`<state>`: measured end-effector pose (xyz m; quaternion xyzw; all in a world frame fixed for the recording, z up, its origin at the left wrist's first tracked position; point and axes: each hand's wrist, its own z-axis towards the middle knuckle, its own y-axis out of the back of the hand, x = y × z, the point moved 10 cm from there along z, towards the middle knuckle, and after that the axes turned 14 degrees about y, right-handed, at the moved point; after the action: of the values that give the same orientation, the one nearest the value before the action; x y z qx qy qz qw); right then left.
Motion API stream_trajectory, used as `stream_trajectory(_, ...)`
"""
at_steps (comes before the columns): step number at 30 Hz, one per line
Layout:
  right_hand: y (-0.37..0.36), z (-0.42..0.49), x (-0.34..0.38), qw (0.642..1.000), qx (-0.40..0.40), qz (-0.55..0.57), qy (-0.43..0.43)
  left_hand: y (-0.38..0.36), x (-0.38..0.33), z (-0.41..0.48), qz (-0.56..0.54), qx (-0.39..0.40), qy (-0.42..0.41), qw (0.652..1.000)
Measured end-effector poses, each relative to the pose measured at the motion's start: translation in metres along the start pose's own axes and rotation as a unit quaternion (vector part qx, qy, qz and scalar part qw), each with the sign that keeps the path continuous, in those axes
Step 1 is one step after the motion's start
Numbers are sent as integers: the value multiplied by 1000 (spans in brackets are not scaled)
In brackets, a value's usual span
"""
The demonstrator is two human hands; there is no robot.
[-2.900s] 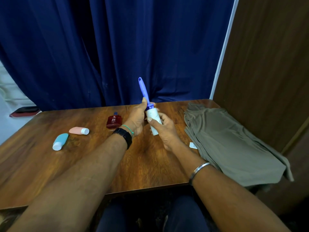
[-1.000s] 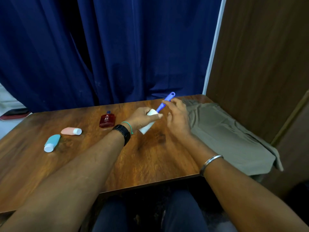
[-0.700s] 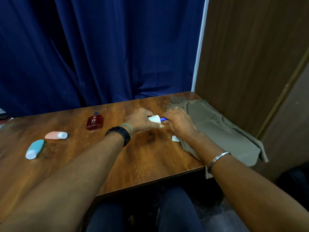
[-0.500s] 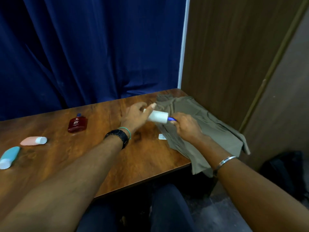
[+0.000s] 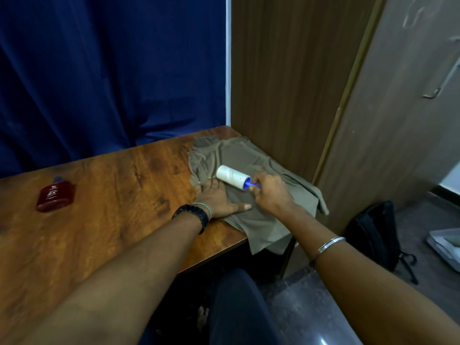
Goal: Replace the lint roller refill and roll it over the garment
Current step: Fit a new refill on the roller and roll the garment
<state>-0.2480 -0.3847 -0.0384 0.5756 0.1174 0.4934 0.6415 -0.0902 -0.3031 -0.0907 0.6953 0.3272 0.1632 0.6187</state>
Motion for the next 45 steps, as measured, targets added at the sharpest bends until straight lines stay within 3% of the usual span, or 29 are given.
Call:
stream_trajectory(8,-24,-1,-6,1000,15,14,-21,-8,18,-6,30,60,59,996)
stream_trajectory(17,-1,24,-42,999,4,-33,-30,-12,18,0,84,124,75,986)
stream_trajectory(27,24,42,-78,996,-14,-16,-84,-12,18,-2,91,128,80,984)
stream_trajectory(30,26,41,-58,997,-44,13,-59,-11,17,-4,91,127,76,985)
stream_trajectory(35,-8,31,-5,998,-10,52,13,-10,18,-7,61,110,74,989)
stream_trajectory(45,-23,35,-17,999,6,32,-16,-8,25,-14,50,104,87,990)
